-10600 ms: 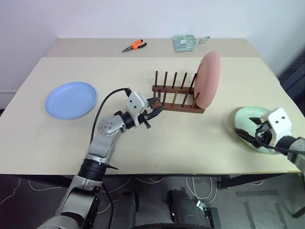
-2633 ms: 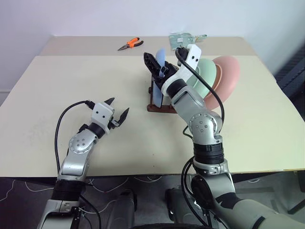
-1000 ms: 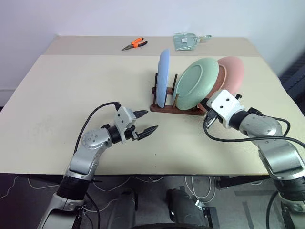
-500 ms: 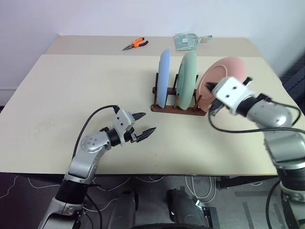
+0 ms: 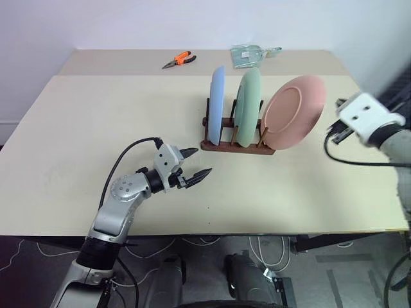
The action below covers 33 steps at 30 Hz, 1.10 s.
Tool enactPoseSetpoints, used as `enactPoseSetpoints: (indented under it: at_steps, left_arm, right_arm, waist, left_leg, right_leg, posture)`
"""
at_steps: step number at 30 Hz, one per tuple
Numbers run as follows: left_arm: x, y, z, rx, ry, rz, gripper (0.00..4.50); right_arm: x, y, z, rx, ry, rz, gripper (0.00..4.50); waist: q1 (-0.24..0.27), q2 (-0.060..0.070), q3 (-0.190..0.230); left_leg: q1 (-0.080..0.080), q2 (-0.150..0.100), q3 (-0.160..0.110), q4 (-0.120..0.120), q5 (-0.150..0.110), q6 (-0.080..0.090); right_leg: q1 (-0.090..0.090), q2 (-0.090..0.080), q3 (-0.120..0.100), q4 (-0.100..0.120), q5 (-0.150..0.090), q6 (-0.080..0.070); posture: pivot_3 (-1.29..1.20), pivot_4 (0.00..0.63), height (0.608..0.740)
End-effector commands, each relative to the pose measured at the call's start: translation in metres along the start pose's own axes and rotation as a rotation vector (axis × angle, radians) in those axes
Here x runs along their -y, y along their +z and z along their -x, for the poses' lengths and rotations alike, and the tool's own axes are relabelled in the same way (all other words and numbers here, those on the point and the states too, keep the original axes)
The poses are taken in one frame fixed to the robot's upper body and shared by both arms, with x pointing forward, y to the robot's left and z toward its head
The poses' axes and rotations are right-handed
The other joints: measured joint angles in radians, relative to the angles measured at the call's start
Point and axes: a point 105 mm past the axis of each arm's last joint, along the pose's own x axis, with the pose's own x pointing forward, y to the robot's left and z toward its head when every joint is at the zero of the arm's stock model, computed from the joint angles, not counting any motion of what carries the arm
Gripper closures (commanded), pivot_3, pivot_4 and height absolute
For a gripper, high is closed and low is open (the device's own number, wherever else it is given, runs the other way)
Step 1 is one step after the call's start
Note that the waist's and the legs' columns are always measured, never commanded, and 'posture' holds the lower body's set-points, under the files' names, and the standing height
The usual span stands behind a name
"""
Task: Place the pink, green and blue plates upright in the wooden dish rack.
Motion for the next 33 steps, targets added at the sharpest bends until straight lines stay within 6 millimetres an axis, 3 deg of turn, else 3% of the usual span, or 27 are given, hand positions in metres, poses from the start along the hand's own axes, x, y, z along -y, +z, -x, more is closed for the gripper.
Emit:
enactPoseSetpoints:
  at_steps: [1, 4, 6, 10, 15, 20, 23, 33]
  left_arm:
    - [-0.003, 0.008, 0.0, 0.022, 0.009, -0.035, 0.95]
    - [-0.009, 0.008, 0.005, 0.016, 0.049, -0.037, 0.95]
    - [-0.009, 0.007, 0.006, 0.015, 0.059, -0.038, 0.95]
    - [-0.01, 0.007, 0.005, 0.017, 0.075, -0.04, 0.95]
    - [-0.03, 0.002, 0.01, -0.001, 0.185, -0.061, 0.95]
    - [-0.086, -0.035, 0.055, -0.208, 0.442, -0.151, 0.95]
    - [-0.103, -0.044, 0.078, -0.259, 0.527, -0.153, 0.95]
    - [-0.084, -0.046, 0.081, -0.228, 0.507, -0.136, 0.95]
  right_arm:
    - [0.011, 0.024, -0.002, 0.102, -0.034, 0.009, 4.45]
    - [0.004, 0.043, -0.004, 0.177, 0.003, -0.012, 4.45]
    - [0.002, 0.044, -0.005, 0.184, 0.01, -0.03, 4.45]
    - [0.001, 0.029, -0.005, 0.132, 0.009, -0.019, 4.45]
    - [0.002, -0.011, -0.003, 0.021, -0.058, -0.125, 4.45]
    - [-0.005, -0.044, 0.006, 0.044, -0.128, -0.431, 4.45]
    - [-0.014, -0.056, 0.01, 0.056, -0.11, -0.53, 4.45]
    - [-0.041, -0.06, 0.003, 0.072, 0.011, -0.61, 4.45]
  waist:
    - [0.003, 0.0, 0.0]
    - [0.009, 0.0, 0.0]
    - [0.011, 0.0, 0.0]
    - [0.015, 0.0, 0.0]
    - [0.014, 0.0, 0.0]
    - [0.004, 0.0, 0.0]
    - [0.002, 0.0, 0.0]
    - [0.011, 0.0, 0.0]
  left_leg:
    - [0.0, 0.0, 0.0, 0.0, 0.0, 0.0]
    - [0.0, 0.0, 0.0, 0.0, 0.0, 0.0]
    - [0.0, 0.0, 0.0, 0.0, 0.0, 0.0]
    - [-0.001, -0.001, 0.0, 0.001, 0.0, 0.0]
    - [0.0, -0.001, 0.0, 0.0, 0.0, 0.0]
    - [0.001, 0.0, -0.001, 0.0, 0.0, 0.0]
    - [0.002, 0.0, 0.0, 0.0, 0.0, 0.0]
    - [0.001, 0.0, 0.0, 0.0, 0.0, 0.0]
  right_leg:
    - [0.0, 0.0, 0.0, 0.0, 0.0, 0.0]
    - [0.0, 0.0, 0.0, 0.0, 0.001, 0.001]
    - [0.0, 0.0, 0.0, 0.0, 0.001, 0.001]
    - [0.001, -0.001, 0.0, -0.001, 0.001, 0.001]
    - [0.001, 0.0, 0.0, -0.001, 0.001, 0.001]
    - [0.001, 0.001, 0.0, 0.0, 0.001, 0.002]
    - [0.001, 0.001, 0.0, 0.001, 0.002, 0.003]
    - [0.002, 0.0, 0.0, 0.0, 0.002, 0.003]
  posture:
    - [0.0, 0.15, 0.74]
    - [0.0, 0.15, 0.74]
    - [0.0, 0.15, 0.74]
    - [0.0, 0.15, 0.74]
    - [0.0, 0.15, 0.74]
    - [0.0, 0.15, 0.74]
    - [0.0, 0.15, 0.74]
    - [0.0, 0.15, 0.74]
